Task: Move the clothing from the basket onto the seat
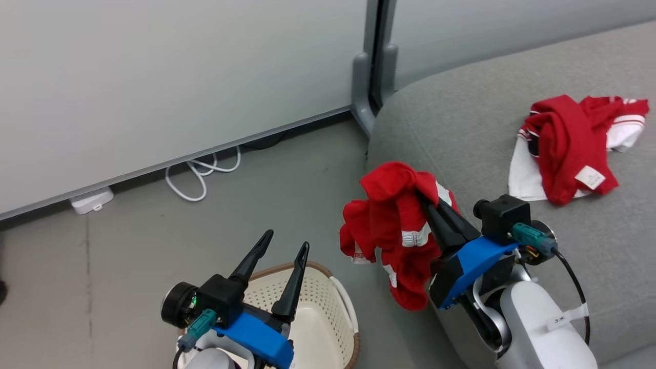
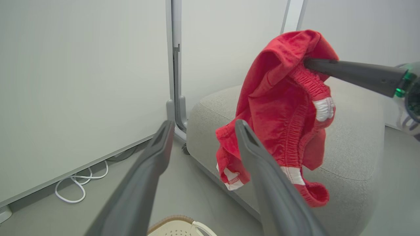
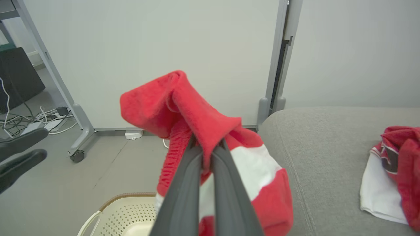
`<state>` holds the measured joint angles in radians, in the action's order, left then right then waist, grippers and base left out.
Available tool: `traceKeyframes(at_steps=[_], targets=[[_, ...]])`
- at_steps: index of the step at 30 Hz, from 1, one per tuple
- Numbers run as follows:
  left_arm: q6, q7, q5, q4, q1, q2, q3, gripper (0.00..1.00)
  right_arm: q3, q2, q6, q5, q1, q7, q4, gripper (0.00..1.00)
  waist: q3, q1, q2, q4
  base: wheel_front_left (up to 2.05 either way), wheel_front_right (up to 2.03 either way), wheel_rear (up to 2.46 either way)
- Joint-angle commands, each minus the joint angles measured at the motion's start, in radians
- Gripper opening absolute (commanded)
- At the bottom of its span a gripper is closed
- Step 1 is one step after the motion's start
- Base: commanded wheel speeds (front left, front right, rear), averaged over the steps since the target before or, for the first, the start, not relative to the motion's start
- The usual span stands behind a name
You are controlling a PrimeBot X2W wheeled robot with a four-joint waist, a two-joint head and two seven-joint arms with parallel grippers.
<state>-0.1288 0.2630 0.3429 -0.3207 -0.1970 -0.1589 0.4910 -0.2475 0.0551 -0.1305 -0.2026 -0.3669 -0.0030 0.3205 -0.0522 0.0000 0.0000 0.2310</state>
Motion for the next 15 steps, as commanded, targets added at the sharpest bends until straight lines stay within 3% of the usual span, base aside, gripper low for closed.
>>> traceKeyframes(at_steps=[1,15], targets=[[-0.002,0.003,-0.003,0.005,-0.015,-0.005,-0.005,1.0,0.002,-0.001,0.0,0.006,-0.014,-0.009,0.001,0.0,-0.018,0.0,0.0,0.07,0.0,0.0,0.0],[-0.002,0.003,-0.008,0.009,-0.032,-0.023,-0.005,1.0,0.026,-0.005,0.0,-0.003,-0.008,-0.029,0.007,0.0,-0.055,0.0,0.0,0.282,0.0,0.0,0.0]])
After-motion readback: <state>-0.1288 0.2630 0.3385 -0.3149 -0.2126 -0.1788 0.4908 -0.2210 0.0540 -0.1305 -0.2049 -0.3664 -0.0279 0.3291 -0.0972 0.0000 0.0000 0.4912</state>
